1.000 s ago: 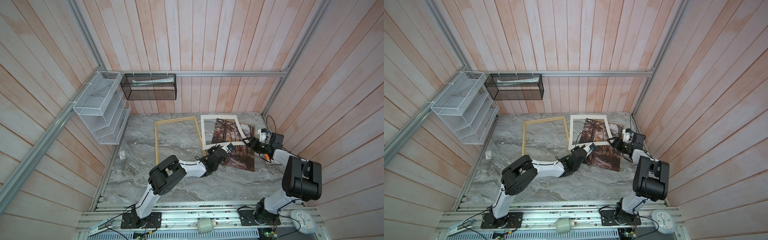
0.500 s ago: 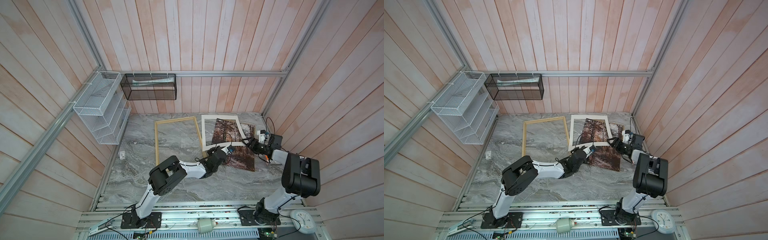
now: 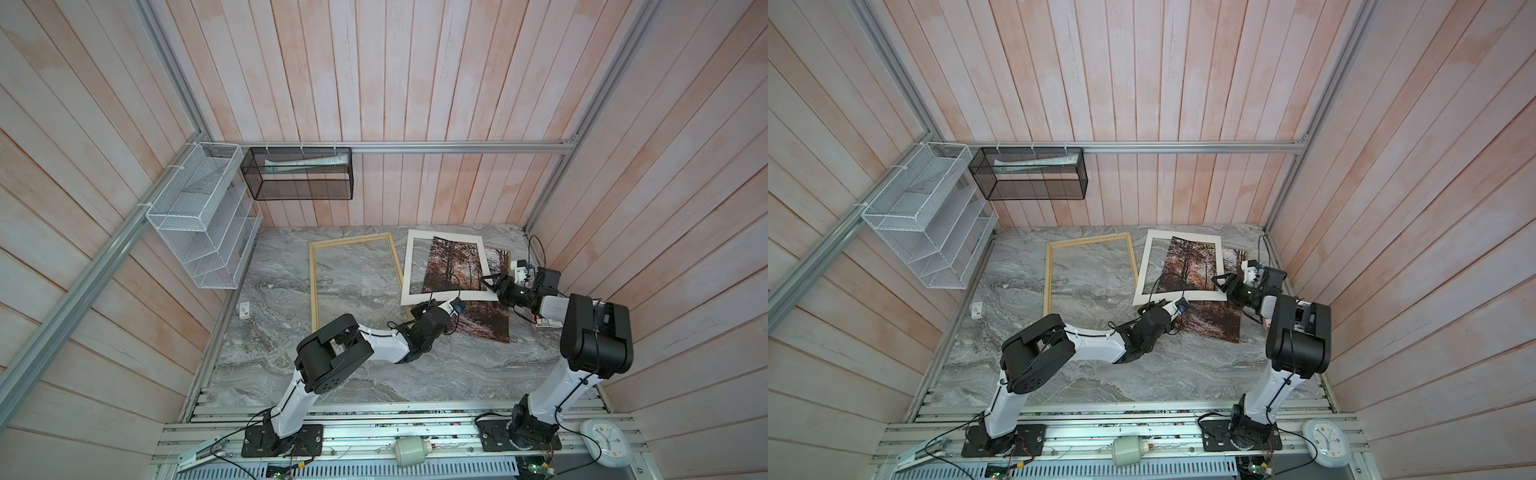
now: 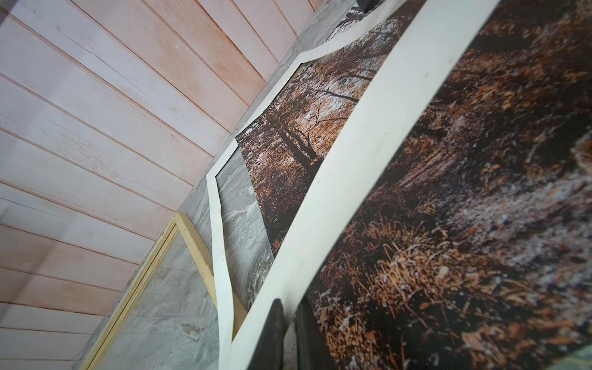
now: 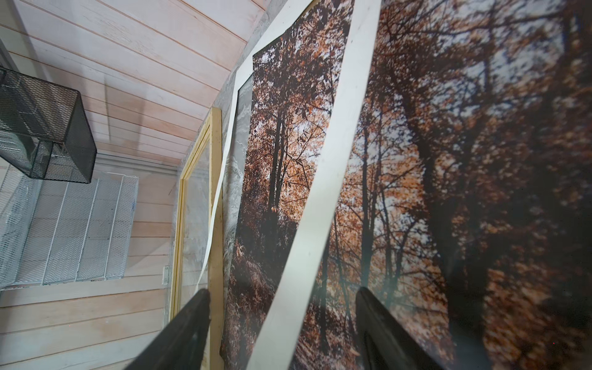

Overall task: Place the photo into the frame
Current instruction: 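Lift the white mat off the photo with both grippers, raising it clear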

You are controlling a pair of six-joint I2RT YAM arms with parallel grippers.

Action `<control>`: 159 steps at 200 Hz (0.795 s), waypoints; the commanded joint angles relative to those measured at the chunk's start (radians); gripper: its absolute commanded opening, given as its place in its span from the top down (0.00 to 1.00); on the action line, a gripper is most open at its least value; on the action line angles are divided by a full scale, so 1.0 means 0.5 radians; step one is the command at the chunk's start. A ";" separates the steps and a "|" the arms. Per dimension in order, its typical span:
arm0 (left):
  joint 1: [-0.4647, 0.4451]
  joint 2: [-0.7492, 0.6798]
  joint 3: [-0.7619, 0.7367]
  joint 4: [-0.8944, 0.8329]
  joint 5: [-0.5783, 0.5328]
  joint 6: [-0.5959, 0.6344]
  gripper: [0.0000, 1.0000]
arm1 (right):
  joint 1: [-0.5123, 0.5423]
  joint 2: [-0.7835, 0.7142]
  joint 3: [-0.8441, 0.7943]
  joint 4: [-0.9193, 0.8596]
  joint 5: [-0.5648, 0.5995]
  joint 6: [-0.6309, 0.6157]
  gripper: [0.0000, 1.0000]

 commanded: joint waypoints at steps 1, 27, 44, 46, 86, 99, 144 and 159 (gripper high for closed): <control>-0.013 -0.088 -0.050 0.054 -0.041 -0.060 0.89 | -0.010 0.084 0.107 0.022 -0.054 0.014 0.31; -0.025 -0.105 -0.076 0.063 -0.031 -0.084 0.89 | -0.010 0.168 0.196 0.008 -0.064 0.026 0.39; -0.033 -0.109 -0.085 0.064 -0.032 -0.093 0.89 | -0.008 0.209 0.248 0.009 -0.100 0.040 0.48; -0.034 -0.110 -0.086 0.064 -0.032 -0.094 0.89 | -0.007 0.211 0.252 0.012 -0.103 0.043 0.49; -0.038 -0.106 -0.105 0.069 -0.039 -0.100 0.89 | -0.011 0.199 0.257 0.027 -0.141 0.051 0.59; -0.038 -0.103 -0.105 0.069 -0.037 -0.100 0.88 | -0.009 0.188 0.253 0.029 -0.154 0.051 0.62; -0.038 -0.094 -0.076 0.045 -0.034 -0.108 0.83 | -0.006 0.179 0.239 0.096 -0.233 0.078 0.79; -0.038 -0.099 -0.066 0.024 -0.033 -0.119 0.82 | -0.008 0.182 0.238 0.125 -0.250 0.097 0.82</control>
